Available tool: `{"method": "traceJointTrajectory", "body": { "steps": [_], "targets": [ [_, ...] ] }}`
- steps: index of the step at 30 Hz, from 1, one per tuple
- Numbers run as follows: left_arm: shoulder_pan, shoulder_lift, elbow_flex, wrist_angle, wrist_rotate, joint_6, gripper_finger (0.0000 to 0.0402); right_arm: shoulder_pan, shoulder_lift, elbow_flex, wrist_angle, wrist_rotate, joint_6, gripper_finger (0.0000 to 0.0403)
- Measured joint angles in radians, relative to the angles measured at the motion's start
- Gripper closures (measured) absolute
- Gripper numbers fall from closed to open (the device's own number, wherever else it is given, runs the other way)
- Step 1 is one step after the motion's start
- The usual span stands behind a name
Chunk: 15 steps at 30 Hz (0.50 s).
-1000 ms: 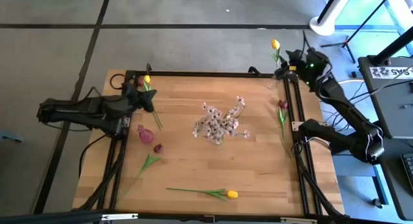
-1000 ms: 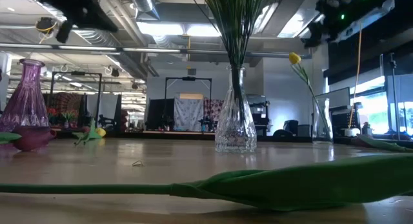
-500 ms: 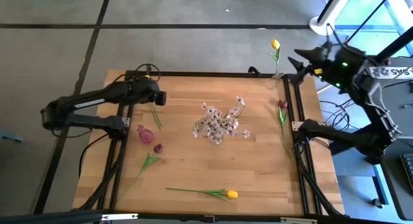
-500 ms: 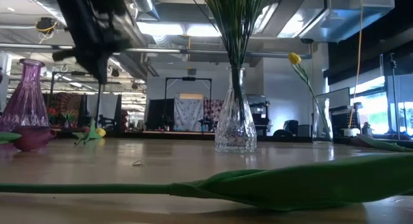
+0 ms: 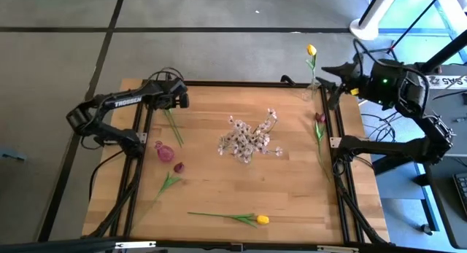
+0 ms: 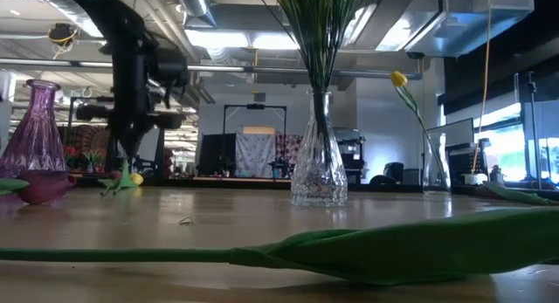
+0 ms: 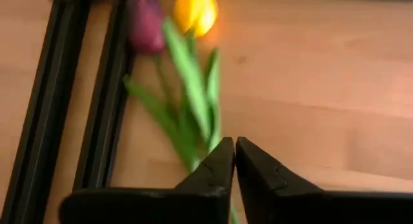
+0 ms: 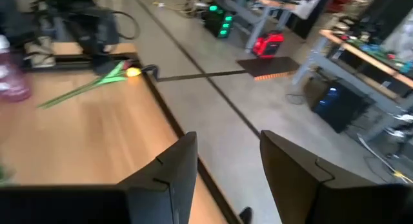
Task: Sort flowers into vase by color
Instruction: Put the top yellow tulip into the top transparent vase
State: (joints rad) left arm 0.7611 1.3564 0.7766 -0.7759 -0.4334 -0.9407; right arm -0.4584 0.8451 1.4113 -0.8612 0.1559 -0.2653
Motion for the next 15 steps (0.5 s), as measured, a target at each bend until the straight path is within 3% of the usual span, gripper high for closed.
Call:
{"method": "traceJointTrajectory", "body": {
  "steps": [8, 12, 15],
  "targets": [
    [0.069, 0.099, -0.037, 0.090, 0.055, -0.166, 0.0296, 0.075, 0.031, 0.000, -0.011, -0.014, -0.087, 0.0233],
    [0.102, 0.159, -0.037, 0.228, 0.051, -0.122, 0.0283, 0.072, 0.032, 0.000, -0.011, -0.043, -0.149, 0.0233],
    [0.135, 0.210, -0.036, 0.206, 0.061, -0.173, 0.0285, 0.072, 0.032, 0.000, -0.011, -0.044, -0.185, 0.0233]
  ]
}}
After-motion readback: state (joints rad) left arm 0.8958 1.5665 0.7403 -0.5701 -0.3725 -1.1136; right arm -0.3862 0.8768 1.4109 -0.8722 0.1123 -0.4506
